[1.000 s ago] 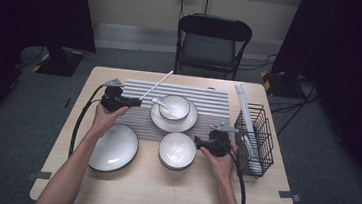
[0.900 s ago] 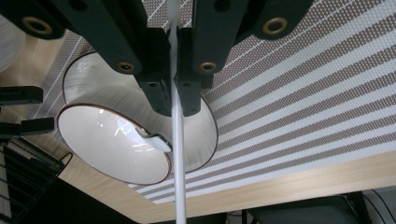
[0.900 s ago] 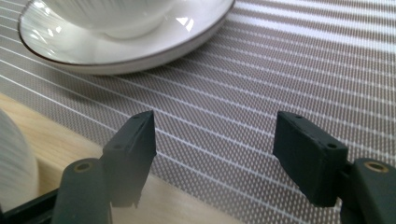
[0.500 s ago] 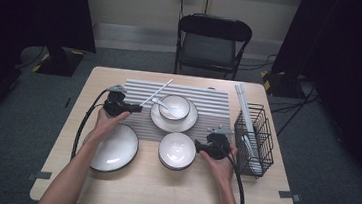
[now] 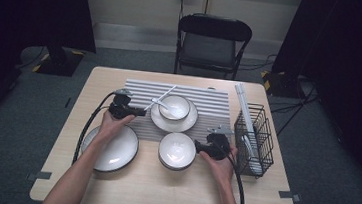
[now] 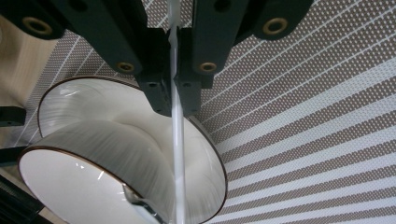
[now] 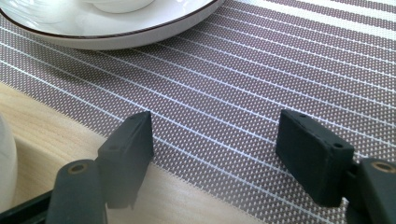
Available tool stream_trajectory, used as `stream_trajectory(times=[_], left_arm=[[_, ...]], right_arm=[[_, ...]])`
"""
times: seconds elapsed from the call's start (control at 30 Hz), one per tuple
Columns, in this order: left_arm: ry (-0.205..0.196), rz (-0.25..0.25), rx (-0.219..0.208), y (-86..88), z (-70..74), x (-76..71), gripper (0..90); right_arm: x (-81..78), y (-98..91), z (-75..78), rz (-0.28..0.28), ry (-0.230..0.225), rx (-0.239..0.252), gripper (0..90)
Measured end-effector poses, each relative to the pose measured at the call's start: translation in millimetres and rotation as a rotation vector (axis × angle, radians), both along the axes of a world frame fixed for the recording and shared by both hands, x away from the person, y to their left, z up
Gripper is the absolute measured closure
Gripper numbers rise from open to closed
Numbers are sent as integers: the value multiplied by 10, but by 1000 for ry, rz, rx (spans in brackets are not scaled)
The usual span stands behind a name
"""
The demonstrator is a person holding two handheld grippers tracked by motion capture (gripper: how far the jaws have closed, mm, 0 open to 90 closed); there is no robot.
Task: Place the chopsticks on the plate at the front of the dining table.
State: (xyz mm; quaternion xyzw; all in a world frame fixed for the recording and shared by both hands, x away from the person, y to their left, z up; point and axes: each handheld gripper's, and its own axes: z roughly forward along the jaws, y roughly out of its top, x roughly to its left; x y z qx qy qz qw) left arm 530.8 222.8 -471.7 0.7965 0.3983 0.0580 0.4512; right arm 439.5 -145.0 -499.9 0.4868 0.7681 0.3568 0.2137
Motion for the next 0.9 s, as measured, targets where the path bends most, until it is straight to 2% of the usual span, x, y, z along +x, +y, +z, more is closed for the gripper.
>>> stream_trajectory(times=[0.13,0.33,0.37,0.6,0.73,0.9], left_arm=[[5,-1,10,-31,-16,-1,859],[18,3,4,-67,-58,15,858],[6,5,10,-74,-62,17,858],[9,21,-3,-106,-51,26,858],[6,3,2,-125,-73,28,858],[7,3,3,-129,-80,35,856]], right_arm=[[1,4,-2,1,-5,-8,270],[-1,7,-2,0,-5,-11,270],[-2,8,-2,0,-5,-11,269],[-2,10,-2,1,-6,-13,269],[-2,10,-2,1,-6,-13,269],[-2,10,-2,3,-6,-15,269]])
